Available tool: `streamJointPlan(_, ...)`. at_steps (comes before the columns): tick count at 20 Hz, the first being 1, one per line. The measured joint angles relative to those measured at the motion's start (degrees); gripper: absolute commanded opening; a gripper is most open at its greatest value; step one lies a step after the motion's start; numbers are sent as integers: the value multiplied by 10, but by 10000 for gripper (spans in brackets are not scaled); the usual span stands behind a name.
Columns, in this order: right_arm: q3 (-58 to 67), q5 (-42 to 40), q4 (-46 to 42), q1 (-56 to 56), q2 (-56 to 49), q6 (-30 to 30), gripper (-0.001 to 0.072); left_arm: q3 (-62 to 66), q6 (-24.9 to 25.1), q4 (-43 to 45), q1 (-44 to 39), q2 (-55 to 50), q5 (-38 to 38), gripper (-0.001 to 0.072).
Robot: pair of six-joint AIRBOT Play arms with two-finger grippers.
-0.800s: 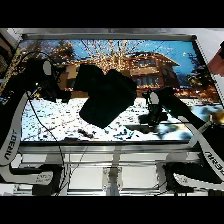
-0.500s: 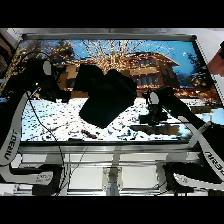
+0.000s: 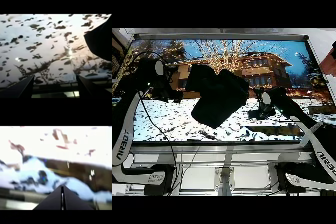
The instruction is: Fold the clothes and pants, and hang the long-sleeved shirts on hangers.
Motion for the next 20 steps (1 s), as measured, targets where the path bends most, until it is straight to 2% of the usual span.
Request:
streamJointPlan(3, 11, -103, -7, -15, -1, -32, 37, 0, 0, -1, 0, -4, 19, 601)
streamJointPlan(4, 18, -131, -8, -26, -1, -38, 70, 0, 0, -5, 0, -8, 37, 601)
streamJointPlan(5, 26, -152, -7, -40, -1, -41, 146, 0, 0, -9, 0, -12, 57, 601)
streamJointPlan(6, 36, -172, -4, -57, -1, -45, 192, 0, 0, -16, 0, -17, 83, 601)
streamJointPlan(7, 45, -183, 1, -76, -1, -49, 211, 0, 1, -22, 0, -23, 109, 601)
streamJointPlan(12, 90, -212, 74, -167, -12, -90, 211, 10, 2, -63, -1, -66, 274, 600)
streamJointPlan(14, 110, -210, 109, -186, -29, -111, 211, 33, 2, -96, -1, -94, 317, 600)
streamJointPlan(20, 167, -183, 176, -200, -99, -145, 211, 167, 31, -253, -1, -222, 350, 599)
